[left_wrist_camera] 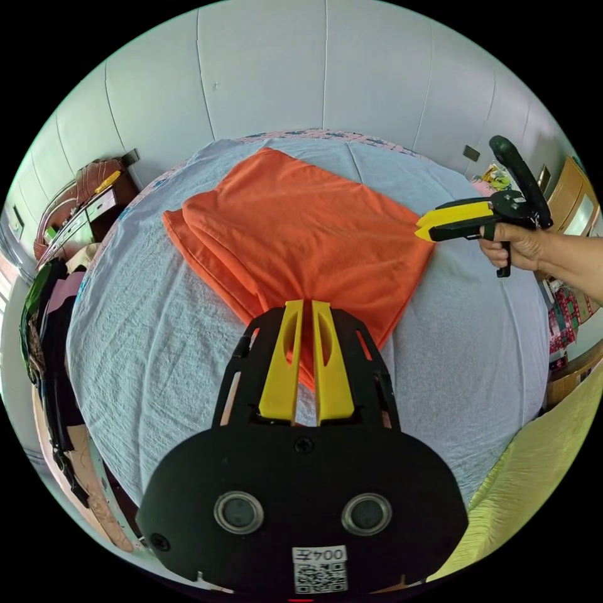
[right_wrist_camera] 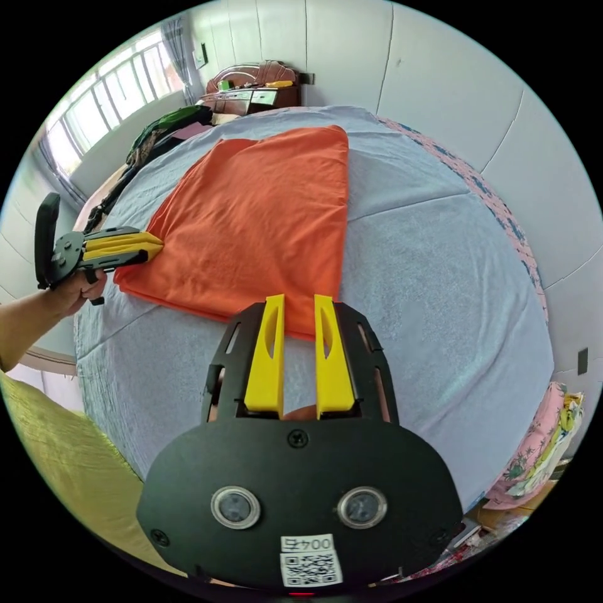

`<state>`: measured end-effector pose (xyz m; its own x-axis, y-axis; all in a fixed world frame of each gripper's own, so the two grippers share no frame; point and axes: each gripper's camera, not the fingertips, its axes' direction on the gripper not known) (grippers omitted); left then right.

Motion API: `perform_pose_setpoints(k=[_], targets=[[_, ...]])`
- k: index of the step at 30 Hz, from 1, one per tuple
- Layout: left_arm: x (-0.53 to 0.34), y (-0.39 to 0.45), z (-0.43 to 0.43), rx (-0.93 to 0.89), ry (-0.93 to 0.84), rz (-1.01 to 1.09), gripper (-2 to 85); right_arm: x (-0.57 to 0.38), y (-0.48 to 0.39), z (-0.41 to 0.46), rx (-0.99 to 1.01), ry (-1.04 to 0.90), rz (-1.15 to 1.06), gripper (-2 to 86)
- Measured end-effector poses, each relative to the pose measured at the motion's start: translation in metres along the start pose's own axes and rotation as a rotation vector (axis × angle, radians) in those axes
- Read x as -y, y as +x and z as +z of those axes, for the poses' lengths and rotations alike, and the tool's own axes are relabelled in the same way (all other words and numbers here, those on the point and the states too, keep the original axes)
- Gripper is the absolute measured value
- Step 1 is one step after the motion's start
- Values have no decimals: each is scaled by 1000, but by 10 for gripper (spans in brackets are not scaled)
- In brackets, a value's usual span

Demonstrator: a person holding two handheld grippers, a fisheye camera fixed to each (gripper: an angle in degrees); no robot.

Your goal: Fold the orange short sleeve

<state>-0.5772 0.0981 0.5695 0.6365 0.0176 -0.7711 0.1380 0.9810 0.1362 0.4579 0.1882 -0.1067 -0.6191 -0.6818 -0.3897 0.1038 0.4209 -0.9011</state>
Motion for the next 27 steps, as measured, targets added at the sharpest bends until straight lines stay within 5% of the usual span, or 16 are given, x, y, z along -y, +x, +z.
perform_pose_setpoints(k=[9, 27], targets=[[5, 4, -11, -12, -5, -5, 11, -11, 43, -46, 198, 193, 167, 92], [27, 10, -25, 0, 3, 21, 14, 17, 78, -22, 235, -10, 69, 90]])
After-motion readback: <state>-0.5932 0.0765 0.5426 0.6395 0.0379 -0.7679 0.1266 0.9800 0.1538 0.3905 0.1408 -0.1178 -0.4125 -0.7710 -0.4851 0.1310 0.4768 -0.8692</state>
